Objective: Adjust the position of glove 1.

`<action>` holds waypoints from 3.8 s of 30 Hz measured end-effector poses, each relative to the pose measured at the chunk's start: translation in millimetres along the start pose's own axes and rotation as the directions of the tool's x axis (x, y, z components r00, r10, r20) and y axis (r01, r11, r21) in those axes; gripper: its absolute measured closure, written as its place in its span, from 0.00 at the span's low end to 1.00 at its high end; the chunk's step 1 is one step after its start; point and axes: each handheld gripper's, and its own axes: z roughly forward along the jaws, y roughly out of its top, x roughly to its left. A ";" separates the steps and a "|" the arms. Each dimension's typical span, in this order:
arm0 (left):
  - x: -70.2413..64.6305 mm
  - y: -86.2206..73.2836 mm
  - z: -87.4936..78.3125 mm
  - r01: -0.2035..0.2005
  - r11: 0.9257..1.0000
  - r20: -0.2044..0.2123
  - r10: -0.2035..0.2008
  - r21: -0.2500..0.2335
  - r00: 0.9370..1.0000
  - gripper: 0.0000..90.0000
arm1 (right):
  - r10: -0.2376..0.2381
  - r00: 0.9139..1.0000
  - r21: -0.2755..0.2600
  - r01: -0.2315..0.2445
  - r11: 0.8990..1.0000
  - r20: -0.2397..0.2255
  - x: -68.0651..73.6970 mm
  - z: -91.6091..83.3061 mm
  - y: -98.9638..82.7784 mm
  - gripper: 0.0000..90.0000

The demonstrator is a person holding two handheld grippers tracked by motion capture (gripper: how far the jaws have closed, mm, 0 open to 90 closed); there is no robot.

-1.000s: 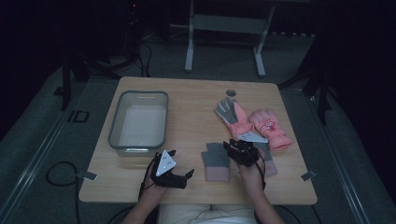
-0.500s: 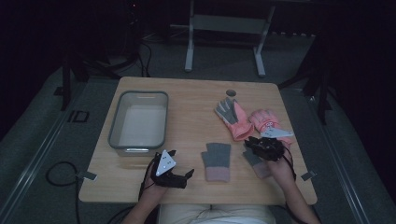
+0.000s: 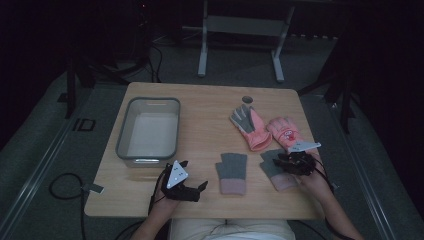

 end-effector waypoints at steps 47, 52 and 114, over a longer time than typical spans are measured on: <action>0.5 -0.2 -0.3 0.001 1.000 0.005 -0.001 -0.004 1.000 0.01 | 0.273 0.953 -0.056 -0.268 0.962 0.132 69.8 -5.6 -4.0 0.95; 0.3 -0.2 -0.3 -0.002 1.000 0.006 0.002 -0.003 1.000 0.01 | 0.281 0.951 -0.014 -0.282 0.959 0.129 64.4 9.4 -11.2 0.93; -0.2 0.0 -0.1 -0.003 1.000 0.006 0.003 0.002 1.000 0.01 | 0.102 0.991 -0.132 -0.113 0.985 -0.087 97.8 -18.4 68.7 0.95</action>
